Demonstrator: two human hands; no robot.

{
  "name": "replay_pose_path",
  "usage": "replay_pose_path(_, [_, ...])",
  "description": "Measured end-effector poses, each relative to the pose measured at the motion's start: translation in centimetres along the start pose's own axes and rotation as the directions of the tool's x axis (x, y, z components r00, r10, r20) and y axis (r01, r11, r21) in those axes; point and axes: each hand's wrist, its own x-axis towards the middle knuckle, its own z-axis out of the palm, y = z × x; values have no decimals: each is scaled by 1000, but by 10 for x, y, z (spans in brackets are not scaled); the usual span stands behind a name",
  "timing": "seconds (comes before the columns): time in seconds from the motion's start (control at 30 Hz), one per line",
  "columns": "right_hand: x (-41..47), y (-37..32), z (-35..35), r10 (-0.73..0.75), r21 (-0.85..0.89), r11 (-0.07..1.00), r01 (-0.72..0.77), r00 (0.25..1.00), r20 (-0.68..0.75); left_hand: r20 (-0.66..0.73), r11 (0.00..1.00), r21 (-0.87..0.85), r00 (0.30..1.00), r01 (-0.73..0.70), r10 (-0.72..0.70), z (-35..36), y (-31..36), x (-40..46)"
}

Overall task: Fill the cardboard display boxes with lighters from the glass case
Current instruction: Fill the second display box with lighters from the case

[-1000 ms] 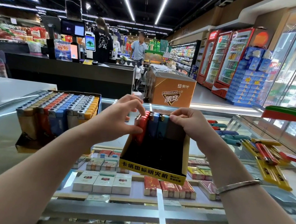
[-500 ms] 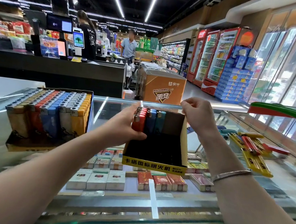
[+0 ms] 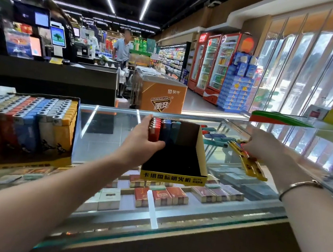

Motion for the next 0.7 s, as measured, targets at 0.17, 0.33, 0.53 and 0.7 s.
replay_pose_path(0.17, [-3, 7, 6, 3, 3, 1000, -4, 999, 41, 4, 1000, -29, 1000, 8, -8, 14, 4, 3])
replay_pose_path(0.33, [2, 5, 5, 29, 160, 987, -33, 999, 28, 66, 970, -217, 993, 113, -101, 15, 4, 2])
replay_pose_path(0.53, [-6, 6, -14, 39, 106, 993, -51, 992, 120, 118, 947, -285, 986, 146, -116, 10, 3, 0])
replay_pose_path(0.7, [-27, 10, -27, 112, -17, 993, -113, 940, 322, 115, 946, -298, 989, 127, -97, 10, 4, -3])
